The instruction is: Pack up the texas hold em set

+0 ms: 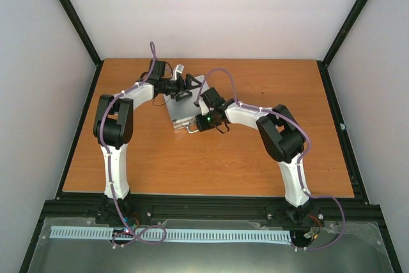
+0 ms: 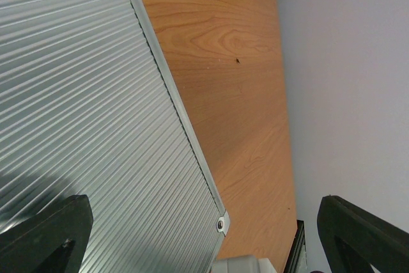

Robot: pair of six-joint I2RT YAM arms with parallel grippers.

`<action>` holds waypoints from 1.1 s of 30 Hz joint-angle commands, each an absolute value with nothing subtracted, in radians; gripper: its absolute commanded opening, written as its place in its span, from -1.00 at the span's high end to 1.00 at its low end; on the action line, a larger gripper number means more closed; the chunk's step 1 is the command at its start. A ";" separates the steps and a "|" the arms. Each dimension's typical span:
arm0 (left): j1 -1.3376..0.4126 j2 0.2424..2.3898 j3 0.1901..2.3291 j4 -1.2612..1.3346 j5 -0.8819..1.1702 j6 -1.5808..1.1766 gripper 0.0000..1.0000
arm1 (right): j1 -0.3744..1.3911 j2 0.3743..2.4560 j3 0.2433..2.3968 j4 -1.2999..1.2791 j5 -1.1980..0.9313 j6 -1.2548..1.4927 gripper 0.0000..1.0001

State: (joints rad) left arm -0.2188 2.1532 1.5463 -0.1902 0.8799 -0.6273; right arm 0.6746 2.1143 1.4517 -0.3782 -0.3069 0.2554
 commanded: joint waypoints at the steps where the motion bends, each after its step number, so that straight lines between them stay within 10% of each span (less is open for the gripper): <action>1: -0.224 2.226 1.496 -0.370 0.814 -0.620 -0.99 | 0.680 2.147 1.470 -0.363 -0.240 0.260 0.94; 15: -0.223 2.208 1.527 -0.393 0.813 -0.606 -1.00 | 0.683 1.985 1.425 -0.440 -0.188 0.218 0.91; 20: -0.224 2.209 1.598 -0.451 0.795 -0.571 -0.99 | 0.683 1.816 1.418 -0.538 -0.143 0.183 0.37; 24: -0.224 2.204 1.670 -0.519 0.763 -0.545 -0.99 | 0.682 1.732 1.420 -0.611 -0.069 0.194 -0.94; 33: -0.224 2.164 2.009 -0.798 0.612 -0.434 -0.99 | 0.673 1.651 1.419 -0.742 0.058 0.246 -1.00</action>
State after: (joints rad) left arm -0.2272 2.1818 1.8400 -0.6365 0.7078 -0.5022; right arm 0.6785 1.6779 1.4132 -0.6510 -0.0196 0.2188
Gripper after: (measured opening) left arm 0.998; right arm 0.995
